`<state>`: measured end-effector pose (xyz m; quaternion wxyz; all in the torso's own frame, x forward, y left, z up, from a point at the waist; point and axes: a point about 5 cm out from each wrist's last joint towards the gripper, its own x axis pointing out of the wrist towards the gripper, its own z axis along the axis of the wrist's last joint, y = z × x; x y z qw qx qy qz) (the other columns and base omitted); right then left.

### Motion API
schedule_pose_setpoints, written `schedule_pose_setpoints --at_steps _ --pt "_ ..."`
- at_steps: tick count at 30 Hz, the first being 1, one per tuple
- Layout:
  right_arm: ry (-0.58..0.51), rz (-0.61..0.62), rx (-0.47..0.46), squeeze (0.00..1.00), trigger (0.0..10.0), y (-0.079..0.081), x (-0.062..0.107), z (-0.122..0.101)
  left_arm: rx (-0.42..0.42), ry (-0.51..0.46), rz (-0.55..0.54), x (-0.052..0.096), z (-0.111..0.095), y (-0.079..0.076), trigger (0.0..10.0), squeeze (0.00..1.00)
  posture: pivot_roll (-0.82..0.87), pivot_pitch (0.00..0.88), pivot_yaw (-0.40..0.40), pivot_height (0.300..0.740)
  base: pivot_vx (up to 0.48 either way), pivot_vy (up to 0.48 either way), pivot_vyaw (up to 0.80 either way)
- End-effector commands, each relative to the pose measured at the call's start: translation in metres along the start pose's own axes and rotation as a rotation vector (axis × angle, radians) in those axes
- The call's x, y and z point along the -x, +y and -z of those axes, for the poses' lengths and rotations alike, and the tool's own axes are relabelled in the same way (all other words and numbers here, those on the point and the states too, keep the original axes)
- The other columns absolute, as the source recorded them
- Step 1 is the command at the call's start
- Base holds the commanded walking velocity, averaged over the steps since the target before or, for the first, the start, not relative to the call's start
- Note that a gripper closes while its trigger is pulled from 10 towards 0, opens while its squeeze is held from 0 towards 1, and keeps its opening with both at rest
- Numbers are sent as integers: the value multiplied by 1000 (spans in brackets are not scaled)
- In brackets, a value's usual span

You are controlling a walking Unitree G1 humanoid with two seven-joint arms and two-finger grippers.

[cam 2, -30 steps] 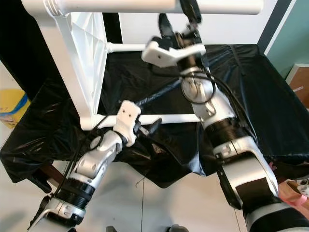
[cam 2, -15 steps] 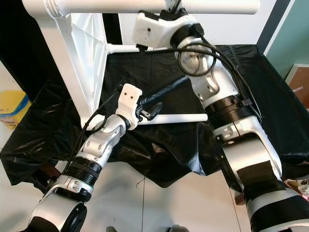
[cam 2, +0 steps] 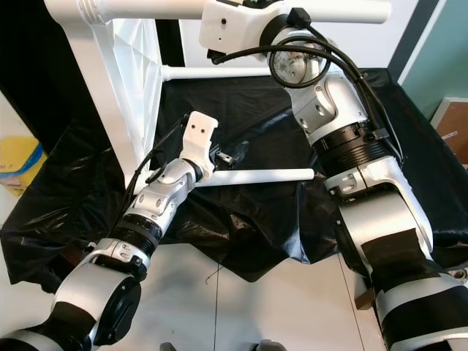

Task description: Building children table

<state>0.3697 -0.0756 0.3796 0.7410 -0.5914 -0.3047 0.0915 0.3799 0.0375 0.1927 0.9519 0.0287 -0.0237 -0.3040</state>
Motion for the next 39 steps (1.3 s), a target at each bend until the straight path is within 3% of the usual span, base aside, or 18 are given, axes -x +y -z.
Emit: schedule_pose_setpoints --at_steps 1,2,4,7,8,9,11,12,13,14,18,19,21,23,28,30,32,39 --pt "-13 14 -65 0 10000 -7 -1 -4 19 7 -219 0 2 13 10000 0 -236 31 4 740 0 0 0" --pt "-13 14 -65 0 10000 -7 -1 -4 19 7 -219 0 2 13 10000 0 -236 31 4 740 0 0 0" --pt "42 -17 -180 0 10000 -7 -1 2 65 28 -312 2 4 27 10000 0 -237 33 2 740 0 0 0" --pt "66 -23 -252 0 10000 -7 0 4 84 37 -364 3 6 34 10000 0 -240 34 -2 740 0 0 0" --pt "95 5 -376 0 10000 -9 2 7 97 45 -418 5 7 41 10000 0 -242 36 -5 740 0 0 0" --pt "95 5 -376 0 10000 -9 2 7 97 45 -418 5 7 41 10000 0 -242 36 -5 740 0 0 0" --pt "135 79 -556 0 10000 -17 6 11 97 45 -489 9 7 51 10000 0 -242 36 -8 740 0 0 0" --pt "135 79 -556 0 10000 -17 6 11 97 45 -489 9 7 51 10000 0 -242 36 -8 740 0 0 0" --pt "144 100 -616 0 10000 -19 7 13 102 45 -507 10 7 54 10000 0 -242 36 -8 740 0 0 0" --pt "150 166 -731 0 10000 -29 13 15 102 46 -542 12 6 61 10000 0 -241 40 -13 740 0 0 0" --pt "134 231 -832 0 10000 -39 19 17 97 47 -571 14 3 67 10000 0 -241 41 -11 740 0 0 0" --pt "101 282 -906 0 10000 -49 29 19 87 35 -589 13 -3 73 10000 0 -241 42 -10 740 0 0 0" --pt "92 306 -924 0 10000 -53 33 21 81 29 -592 13 -7 74 10000 0 -241 42 -10 740 0 0 0" --pt "107 371 -974 0 10000 -58 47 35 74 -21 -551 7 -23 71 10000 0 -236 43 -8 740 0 0 0" --pt "160 420 -1031 0 10000 -50 70 53 15 -127 -477 -6 -56 58 10000 0 -236 50 6 740 0 0 0" --pt "210 452 -1047 0 10000 -37 86 64 -11 -174 -441 -11 -72 50 10000 0 -235 51 22 740 0 0 0" --pt "210 452 -1047 0 10000 -37 86 64 -11 -174 -441 -11 -72 50 10000 0 -235 51 22 740 0 0 0" --pt "354 507 -1072 0 10000 9 122 84 -69 -237 -356 -15 -91 38 10000 0 -230 51 40 740 0 0 0"
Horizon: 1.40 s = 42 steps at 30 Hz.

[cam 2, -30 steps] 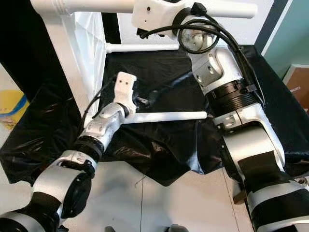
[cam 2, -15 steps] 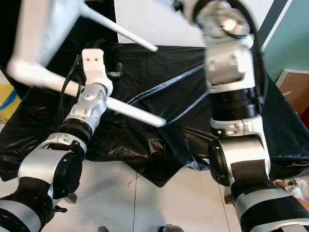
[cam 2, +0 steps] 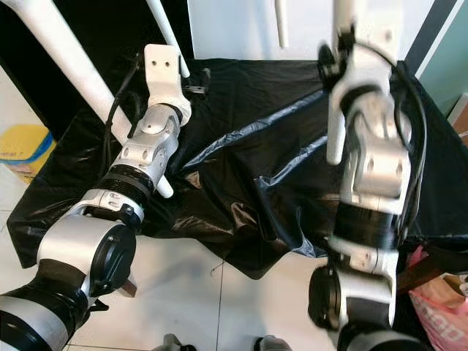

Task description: Building children table

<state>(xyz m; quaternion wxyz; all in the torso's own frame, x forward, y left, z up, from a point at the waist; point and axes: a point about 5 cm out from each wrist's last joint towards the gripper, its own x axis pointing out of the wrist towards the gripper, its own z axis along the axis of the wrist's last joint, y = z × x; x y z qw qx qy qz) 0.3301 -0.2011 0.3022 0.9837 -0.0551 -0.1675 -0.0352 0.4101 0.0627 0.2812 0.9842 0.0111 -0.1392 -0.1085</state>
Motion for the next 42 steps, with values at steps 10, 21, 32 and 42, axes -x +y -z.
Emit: schedule_pose_setpoints --at_steps 10,21,32,42 --pt "-59 109 -9 0 10000 -10 18 19 -19 -61 193 5 -7 -25 10000 0 -216 46 46 740 0 0 0" --pt "-64 145 -2 0 10000 -15 19 44 55 -21 511 46 17 -66 10000 0 -193 51 35 740 0 0 0" --pt "-62 160 -41 1000 10000 -7 40 73 33 -11 596 81 34 -74 10000 0 -159 68 13 740 0 0 0" --pt "-14 238 -29 0 10000 0 72 93 -21 28 574 101 42 -60 10000 0 -140 92 6 740 0 0 0"
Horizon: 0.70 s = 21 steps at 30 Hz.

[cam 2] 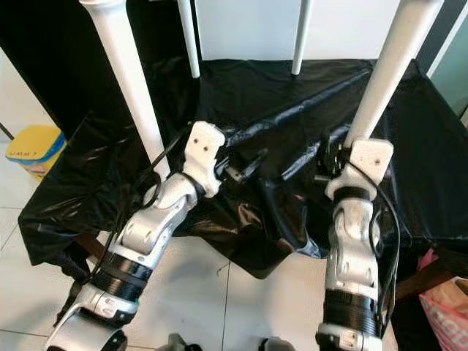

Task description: Building children table

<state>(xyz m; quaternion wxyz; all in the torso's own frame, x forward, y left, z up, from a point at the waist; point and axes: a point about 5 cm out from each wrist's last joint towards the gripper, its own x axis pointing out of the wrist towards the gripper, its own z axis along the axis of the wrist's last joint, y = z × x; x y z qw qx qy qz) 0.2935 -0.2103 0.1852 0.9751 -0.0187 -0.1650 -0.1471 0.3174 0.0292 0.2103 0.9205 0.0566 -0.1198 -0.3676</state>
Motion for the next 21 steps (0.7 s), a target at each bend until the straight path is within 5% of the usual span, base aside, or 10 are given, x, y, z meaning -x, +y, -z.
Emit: schedule_pose_setpoints --at_steps 1,10,21 --pt "-18 6 -11 0 10000 3 6 -3 -9 12 25 4 1 -4 10000 0 -140 98 8 740 0 0 0" --pt "-11 14 -12 0 10000 6 24 1 -17 41 15 15 7 -5 10000 0 -141 102 11 740 0 0 0" --pt "55 -151 -38 0 10000 25 53 16 41 89 -7 36 19 -13 10000 0 -142 105 12 740 0 0 0"
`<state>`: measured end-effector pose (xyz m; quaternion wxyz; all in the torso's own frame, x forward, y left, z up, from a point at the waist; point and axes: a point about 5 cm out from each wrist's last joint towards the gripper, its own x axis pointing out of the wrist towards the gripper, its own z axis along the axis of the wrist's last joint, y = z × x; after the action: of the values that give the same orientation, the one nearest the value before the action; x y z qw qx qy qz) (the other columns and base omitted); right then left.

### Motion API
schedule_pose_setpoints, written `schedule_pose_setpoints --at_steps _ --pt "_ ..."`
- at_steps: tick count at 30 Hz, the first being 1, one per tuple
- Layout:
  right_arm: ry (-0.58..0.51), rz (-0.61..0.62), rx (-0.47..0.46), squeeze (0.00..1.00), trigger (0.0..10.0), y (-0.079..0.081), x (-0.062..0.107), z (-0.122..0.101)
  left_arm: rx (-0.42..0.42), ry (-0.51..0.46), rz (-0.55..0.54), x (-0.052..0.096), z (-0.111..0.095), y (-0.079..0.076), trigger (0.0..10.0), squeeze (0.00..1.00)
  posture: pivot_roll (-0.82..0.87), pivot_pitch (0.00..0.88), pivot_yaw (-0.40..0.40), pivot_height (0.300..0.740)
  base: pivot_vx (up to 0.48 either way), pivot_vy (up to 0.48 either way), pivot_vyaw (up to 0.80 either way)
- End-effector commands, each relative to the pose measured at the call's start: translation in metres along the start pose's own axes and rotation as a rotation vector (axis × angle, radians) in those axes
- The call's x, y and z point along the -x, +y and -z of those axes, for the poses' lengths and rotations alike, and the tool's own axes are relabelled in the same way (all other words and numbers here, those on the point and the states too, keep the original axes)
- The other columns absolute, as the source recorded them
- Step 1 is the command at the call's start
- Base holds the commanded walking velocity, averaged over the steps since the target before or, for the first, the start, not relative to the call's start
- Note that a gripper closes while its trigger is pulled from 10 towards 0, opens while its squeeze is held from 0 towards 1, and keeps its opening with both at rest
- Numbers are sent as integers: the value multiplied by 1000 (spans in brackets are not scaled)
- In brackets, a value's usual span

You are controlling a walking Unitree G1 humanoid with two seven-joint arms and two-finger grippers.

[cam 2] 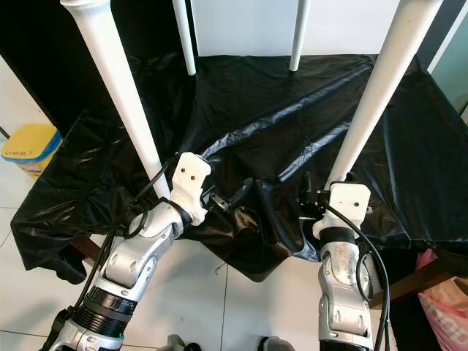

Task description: Building children table

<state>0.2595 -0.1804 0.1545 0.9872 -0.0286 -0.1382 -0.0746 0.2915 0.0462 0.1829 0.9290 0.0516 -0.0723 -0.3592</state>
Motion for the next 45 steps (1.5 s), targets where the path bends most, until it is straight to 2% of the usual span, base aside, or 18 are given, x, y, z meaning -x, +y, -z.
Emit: schedule_pose_setpoints --at_steps 1,6,11,18,20,22,23,25,26,31,32,33,35,37,38,42,43,45 --pt "20 -60 -53 0 10000 14 6 8 -1 10 -1 9 7 -5 10000 0 -139 100 9 740 0 0 0" --pt "70 -254 -88 0 10000 32 22 24 41 41 1 35 25 -11 10000 0 -130 98 5 740 0 0 0" --pt "93 -323 -103 0 10000 35 29 28 53 59 4 42 31 -12 10000 0 -128 97 3 740 0 0 0" --pt "116 -586 -108 0 10000 44 46 34 81 53 83 63 39 -22 10000 0 -126 83 -13 740 0 0 0" --pt "116 -586 -108 0 10000 44 46 34 81 53 83 63 39 -22 10000 0 -126 83 -13 740 0 0 0" --pt "124 -660 -111 0 10000 45 49 35 94 44 129 69 39 -27 10000 0 -125 81 -17 740 0 0 0" --pt "135 -758 -104 0 10000 44 54 37 109 34 190 77 38 -30 10000 0 -121 81 -22 740 0 0 0" --pt "135 -758 -104 0 10000 44 54 37 109 34 190 77 38 -30 10000 0 -121 81 -22 740 0 0 0" --pt "147 -843 -102 0 10000 43 57 39 120 28 248 85 37 -33 10000 0 -116 85 -27 740 0 0 0" --pt "155 -927 -90 0 10000 41 59 40 119 23 305 92 37 -35 10000 0 -110 102 -31 740 0 0 0" --pt "158 -1001 -62 0 10000 40 60 41 112 27 362 98 37 -36 10000 0 -108 121 -38 740 0 0 0" --pt "158 -1001 -62 0 10000 40 60 41 112 27 362 98 37 -36 10000 0 -108 121 -38 740 0 0 0" --pt "162 -1125 -21 0 10000 37 58 40 89 44 487 111 37 -42 10000 0 -101 134 -43 740 0 0 0" --pt "162 -1125 -21 0 10000 37 58 40 89 44 487 111 37 -42 10000 0 -101 134 -43 740 0 0 0" --pt "171 -1190 4 0 10000 35 58 41 83 73 562 118 37 -45 10000 0 -96 146 -45 740 0 0 0" --pt "185 -1229 25 0 10000 33 58 44 81 113 610 124 41 -46 10000 0 -98 153 -42 740 0 0 0" --pt "209 -1277 52 0 10000 30 58 48 76 181 677 134 48 -46 10000 0 -101 149 -39 740 0 0 0" --pt "220 -1291 53 0 10000 29 58 50 75 213 700 138 52 -45 10000 0 -100 149 -38 740 0 0 0"
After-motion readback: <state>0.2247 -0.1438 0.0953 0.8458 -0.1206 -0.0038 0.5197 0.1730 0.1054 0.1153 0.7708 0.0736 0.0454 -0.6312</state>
